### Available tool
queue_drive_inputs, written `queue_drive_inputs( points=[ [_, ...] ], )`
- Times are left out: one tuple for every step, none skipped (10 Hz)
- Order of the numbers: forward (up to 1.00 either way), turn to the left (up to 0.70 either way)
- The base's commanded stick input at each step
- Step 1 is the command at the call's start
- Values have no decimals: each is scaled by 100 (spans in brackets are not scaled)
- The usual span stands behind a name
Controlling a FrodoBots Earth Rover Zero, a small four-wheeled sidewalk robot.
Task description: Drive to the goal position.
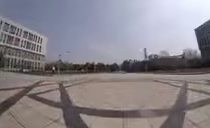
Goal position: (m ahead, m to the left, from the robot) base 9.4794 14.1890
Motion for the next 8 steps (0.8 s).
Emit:
queue_drive_inputs(
  points=[
    [85, 16],
    [85, 34],
    [85, 34],
    [85, 34],
    [85, 34],
    [85, 34],
    [85, 34],
    [85, 34]
  ],
)
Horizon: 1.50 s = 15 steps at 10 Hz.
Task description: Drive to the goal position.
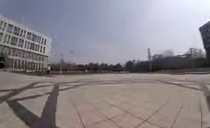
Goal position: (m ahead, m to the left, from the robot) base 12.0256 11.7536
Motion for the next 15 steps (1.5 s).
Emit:
queue_drive_inputs(
  points=[
    [85, 34],
    [85, 34],
    [85, 34],
    [85, 34],
    [85, 34],
    [85, 34],
    [85, 34],
    [85, 34],
    [85, 34],
    [85, 34],
    [85, 9],
    [85, 0],
    [85, 0],
    [85, 0],
    [85, 0]
  ],
)
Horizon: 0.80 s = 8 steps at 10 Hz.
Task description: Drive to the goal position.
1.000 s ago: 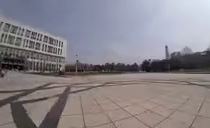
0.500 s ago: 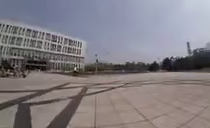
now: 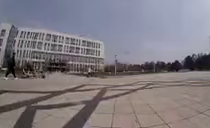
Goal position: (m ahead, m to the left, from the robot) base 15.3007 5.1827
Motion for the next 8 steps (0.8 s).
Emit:
queue_drive_inputs(
  points=[
    [85, 0],
    [85, 0],
    [85, 0],
    [85, 0],
    [85, 0],
    [85, 0],
    [85, 0],
    [85, 0]
  ],
)
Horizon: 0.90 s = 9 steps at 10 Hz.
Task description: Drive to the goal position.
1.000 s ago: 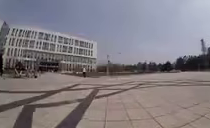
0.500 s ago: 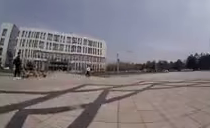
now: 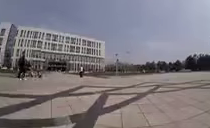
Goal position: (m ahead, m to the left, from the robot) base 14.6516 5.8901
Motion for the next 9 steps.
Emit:
queue_drive_inputs(
  points=[
    [85, 3],
    [85, 15],
    [85, 27],
    [85, 34],
    [85, 34],
    [85, 34],
    [85, 34],
    [85, 34],
    [85, 34]
  ],
)
